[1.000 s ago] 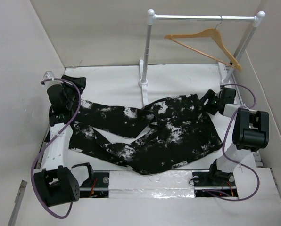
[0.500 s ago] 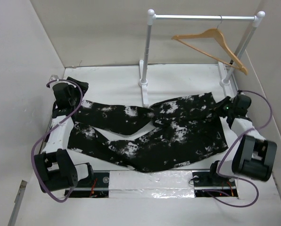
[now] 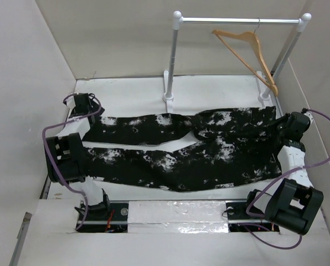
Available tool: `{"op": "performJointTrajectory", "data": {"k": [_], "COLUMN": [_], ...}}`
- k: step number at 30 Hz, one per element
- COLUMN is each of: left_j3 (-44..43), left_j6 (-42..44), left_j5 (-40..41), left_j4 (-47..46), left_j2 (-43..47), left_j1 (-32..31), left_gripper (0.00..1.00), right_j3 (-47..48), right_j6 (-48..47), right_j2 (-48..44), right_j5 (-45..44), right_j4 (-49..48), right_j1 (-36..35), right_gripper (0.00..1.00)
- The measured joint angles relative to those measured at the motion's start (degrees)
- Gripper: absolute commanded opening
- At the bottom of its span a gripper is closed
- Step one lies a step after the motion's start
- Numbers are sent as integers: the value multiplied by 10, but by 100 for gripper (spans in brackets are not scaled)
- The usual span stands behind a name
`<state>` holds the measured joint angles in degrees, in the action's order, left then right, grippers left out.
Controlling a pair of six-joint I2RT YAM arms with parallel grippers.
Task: Place the trousers on the hanger
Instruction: Flatten out the trousers at the center of the board.
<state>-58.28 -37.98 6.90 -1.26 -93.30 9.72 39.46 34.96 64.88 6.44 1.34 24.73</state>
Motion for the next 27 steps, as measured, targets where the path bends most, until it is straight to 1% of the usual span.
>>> {"op": "performJointTrajectory", "data": {"k": [4, 12, 13, 14, 16, 19, 20, 22, 23, 24, 26, 27], "left_j3": [-34, -156, -173, -191, -222, -248, -255, -259, -259, -259, -258, -257], "left_j6": [27, 80, 86, 91, 100, 110, 114, 116, 116, 116, 118, 119], "left_j5": [22, 88, 95, 103, 120, 150, 157, 174, 181, 188, 199, 204], "left_j4": [36, 82, 89, 95, 107, 126, 130, 134, 138, 143, 148, 151], "left_j2": [-56, -150, -164, -182, -216, -260, -265, -267, -267, -267, -267, -267], "left_j1": [0, -22, -26, -30, -39, -52, -56, -63, -65, -67, -68, -68], "left_gripper": [74, 72, 71, 67, 62, 59, 53, 45, 36, 30, 14, 0], "right_j3": [1, -37, -40, -43, -48, -48, -48, -48, -48, -48, -48, -48], "right_j6": [0, 0, 0, 0, 1, 2, 3, 4, 5, 7, 10, 11], "right_j2": [4, 15, 20, 26, 36, 49, 51, 53, 53, 54, 57, 59], "right_j5": [5, 39, 45, 49, 59, 69, 70, 72, 75, 76, 77, 79], "right_j4": [5, -38, -45, -53, -62, -70, -72, -78, -82, -84, -89, -93], "right_j1": [-1, -1, -2, -2, -4, -5, -5, -5, -5, -5, -4, -4], "right_gripper": [0, 0, 0, 0, 0, 0, 0, 0, 0, 0, 0, 0]}}
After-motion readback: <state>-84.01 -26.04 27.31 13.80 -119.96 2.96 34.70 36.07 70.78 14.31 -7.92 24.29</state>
